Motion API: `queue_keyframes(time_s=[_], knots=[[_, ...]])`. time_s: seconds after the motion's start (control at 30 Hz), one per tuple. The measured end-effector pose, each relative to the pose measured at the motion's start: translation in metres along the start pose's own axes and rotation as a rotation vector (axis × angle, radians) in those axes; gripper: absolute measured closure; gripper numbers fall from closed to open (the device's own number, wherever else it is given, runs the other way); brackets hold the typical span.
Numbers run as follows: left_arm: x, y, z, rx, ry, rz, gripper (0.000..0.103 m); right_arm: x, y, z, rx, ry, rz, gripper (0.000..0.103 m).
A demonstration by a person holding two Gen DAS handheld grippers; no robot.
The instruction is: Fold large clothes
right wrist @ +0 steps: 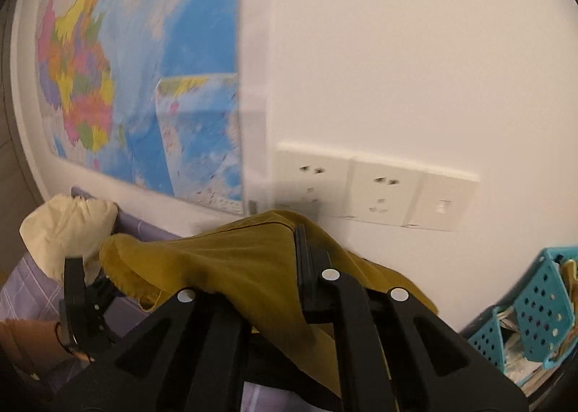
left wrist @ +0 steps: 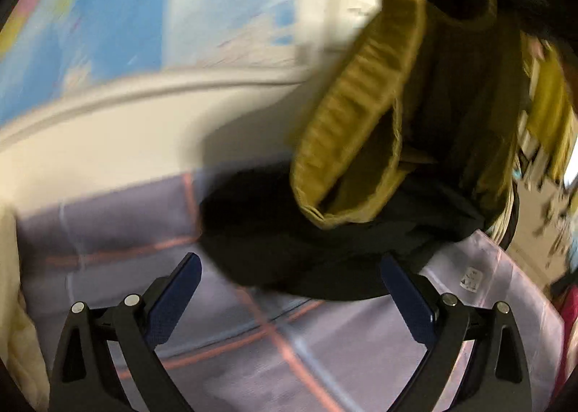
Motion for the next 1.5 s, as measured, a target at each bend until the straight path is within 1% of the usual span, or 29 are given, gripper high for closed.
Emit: queue_keyframes(time_s=[0.07,0.13,0.17,0.23,0.27,0.3,0.33,0.37,0.4,0.5,0.53,0.57,0.6,0.67,0.77,0.8,0.87,0.9,0.97,1.03,1.07,1.1,1.13,1.17,1.23,1.33,1.37,1.43,1.5], knots=[[-0.004,-0.005,0.013,-0.030,0.009,0.020,0.007,0.005,0.000,0.003,-0.025,-0.016,0.004,0.100],[-0.018,-0.016,0.024,-0.018,0.019,0.025,0.007,0.011,0.000,0.006,-0.042,-0.030,0.015,0.100],[-0.029,-0.022,0.027,-0.023,-0.005,0.023,0.007,0.016,0.000,0.009,-0.050,-0.035,0.022,0.100],[-0.045,-0.028,0.023,-0.018,-0.083,0.032,0.008,0.023,-0.001,0.013,-0.066,-0.046,0.036,0.100],[-0.056,-0.030,0.020,0.003,-0.104,0.023,0.024,0.029,0.000,0.018,-0.075,-0.043,0.050,0.100],[-0.066,-0.034,0.015,0.036,-0.075,0.011,0.039,0.035,0.000,0.022,-0.079,-0.037,0.057,0.100],[-0.073,-0.038,0.011,0.064,-0.047,-0.004,0.079,0.041,0.000,0.028,-0.090,-0.036,0.064,0.100],[-0.079,-0.046,0.009,0.091,0.021,-0.018,0.099,0.046,0.000,0.032,-0.097,-0.033,0.069,0.100],[-0.078,-0.053,0.009,0.098,0.031,-0.009,0.099,0.055,-0.001,0.037,-0.102,-0.017,0.081,0.100],[-0.054,-0.092,0.020,0.026,-0.027,0.086,0.099,0.091,-0.010,0.049,-0.107,0.039,0.152,0.100],[-0.043,-0.107,0.022,0.025,-0.003,0.111,0.100,0.103,-0.015,0.051,-0.104,0.053,0.173,0.100],[-0.027,-0.128,0.025,0.016,0.031,0.150,0.100,0.126,-0.025,0.053,-0.102,0.065,0.212,0.100],[-0.018,-0.141,0.027,0.008,0.030,0.173,0.100,0.146,-0.034,0.052,-0.094,0.065,0.245,0.100],[0.008,-0.172,0.032,0.004,0.073,0.228,0.101,0.183,-0.049,0.044,-0.054,0.096,0.311,0.100],[0.067,-0.213,0.042,-0.027,0.063,0.367,0.101,0.246,-0.068,0.032,-0.005,0.141,0.413,0.100],[0.085,-0.221,0.043,-0.037,0.053,0.407,0.101,0.261,-0.071,0.028,0.008,0.155,0.438,0.100],[0.134,-0.233,0.041,-0.046,0.048,0.501,0.101,0.297,-0.074,0.021,0.018,0.151,0.486,0.100],[0.152,-0.236,0.040,-0.053,0.040,0.533,0.101,0.312,-0.074,0.018,0.021,0.151,0.506,0.101],[0.204,-0.236,0.038,-0.082,0.015,0.615,0.101,0.338,-0.069,0.010,0.026,0.122,0.534,0.100],[0.241,-0.230,0.048,-0.103,-0.001,0.659,0.101,0.367,-0.060,-0.005,0.049,0.088,0.566,0.100],[0.263,-0.220,0.053,-0.115,-0.013,0.672,0.101,0.377,-0.056,-0.012,0.061,0.076,0.572,0.100],[0.295,-0.213,0.052,-0.128,-0.030,0.698,0.101,0.389,-0.051,-0.021,0.072,0.056,0.580,0.100],[0.310,-0.209,0.056,-0.134,-0.047,0.717,0.101,0.400,-0.046,-0.031,0.081,0.020,0.589,0.100],[0.342,-0.199,0.055,-0.144,-0.084,0.743,0.101,0.407,-0.042,-0.038,0.089,0.000,0.590,0.100],[0.382,-0.184,0.054,-0.159,-0.130,0.767,0.101,0.426,-0.031,-0.058,0.102,-0.061,0.589,0.100],[0.440,-0.160,0.057,-0.206,-0.246,0.779,0.100,0.442,-0.016,-0.083,0.126,-0.140,0.574,0.100],[0.449,-0.155,0.056,-0.225,-0.288,0.779,0.100,0.448,-0.009,-0.093,0.134,-0.178,0.575,0.100],[0.483,-0.141,0.061,-0.257,-0.379,0.773,0.100,0.455,0.001,-0.107,0.144,-0.252,0.578,0.100],[0.508,-0.130,0.070,-0.287,-0.473,0.760,0.100,0.454,0.010,-0.117,0.135,-0.340,0.583,0.100]])
Point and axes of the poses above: each gripper's, at about its wrist camera, not at the fingertips, and x roughly against the way its jaws point, z to its right, y to its underside, the point moved 2 cm from there along -x, roughly the way its jaws point, and after that the axes turned 3 degrees about -x, right-handed, at the moved point
